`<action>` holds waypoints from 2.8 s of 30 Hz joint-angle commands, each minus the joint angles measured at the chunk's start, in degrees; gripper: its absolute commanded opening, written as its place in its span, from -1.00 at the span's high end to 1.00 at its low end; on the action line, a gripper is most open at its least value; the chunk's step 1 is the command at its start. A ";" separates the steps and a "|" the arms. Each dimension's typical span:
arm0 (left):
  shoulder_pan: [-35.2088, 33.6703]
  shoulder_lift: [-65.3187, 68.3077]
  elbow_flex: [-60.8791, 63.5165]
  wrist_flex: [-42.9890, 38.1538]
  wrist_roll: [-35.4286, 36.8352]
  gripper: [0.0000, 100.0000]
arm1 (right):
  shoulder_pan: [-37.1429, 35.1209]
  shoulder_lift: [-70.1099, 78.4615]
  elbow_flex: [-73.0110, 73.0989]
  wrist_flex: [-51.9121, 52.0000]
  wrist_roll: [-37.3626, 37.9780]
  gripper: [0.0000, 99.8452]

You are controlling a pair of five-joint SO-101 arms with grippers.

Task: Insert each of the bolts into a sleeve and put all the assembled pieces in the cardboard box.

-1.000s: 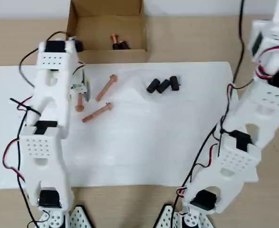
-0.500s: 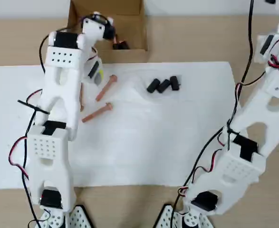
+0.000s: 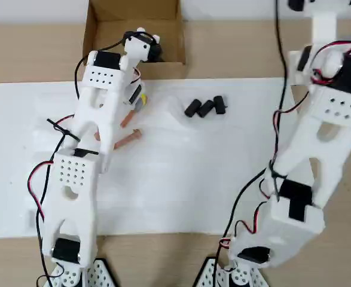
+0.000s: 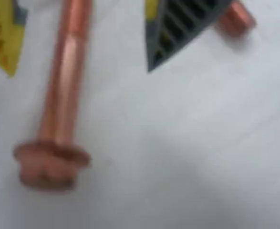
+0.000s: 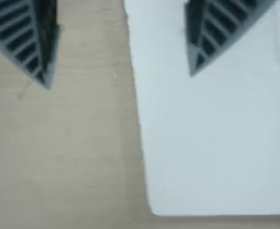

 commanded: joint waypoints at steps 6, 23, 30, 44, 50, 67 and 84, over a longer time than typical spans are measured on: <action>0.44 6.02 -9.49 -8.35 7.82 0.62 | -2.86 -9.36 9.01 0.70 0.26 0.55; 1.67 12.62 -13.63 4.04 3.87 0.82 | -2.86 -18.07 26.07 -5.45 0.35 0.55; 1.41 12.44 -13.71 8.88 1.93 0.98 | -2.86 -20.97 31.60 -8.26 0.26 0.55; 1.58 -0.66 -25.76 13.10 12.57 0.99 | -9.45 -21.14 41.19 -8.70 0.26 0.55; 1.14 -11.74 -26.02 13.10 18.55 0.99 | -15.25 -20.97 48.31 -14.51 -8.35 0.55; 1.23 -59.82 22.68 13.01 23.74 0.98 | -17.01 12.00 24.31 -8.09 -8.79 0.55; -3.87 -90.77 54.24 8.18 20.66 0.98 | -20.53 42.24 -7.60 -0.88 -8.70 0.55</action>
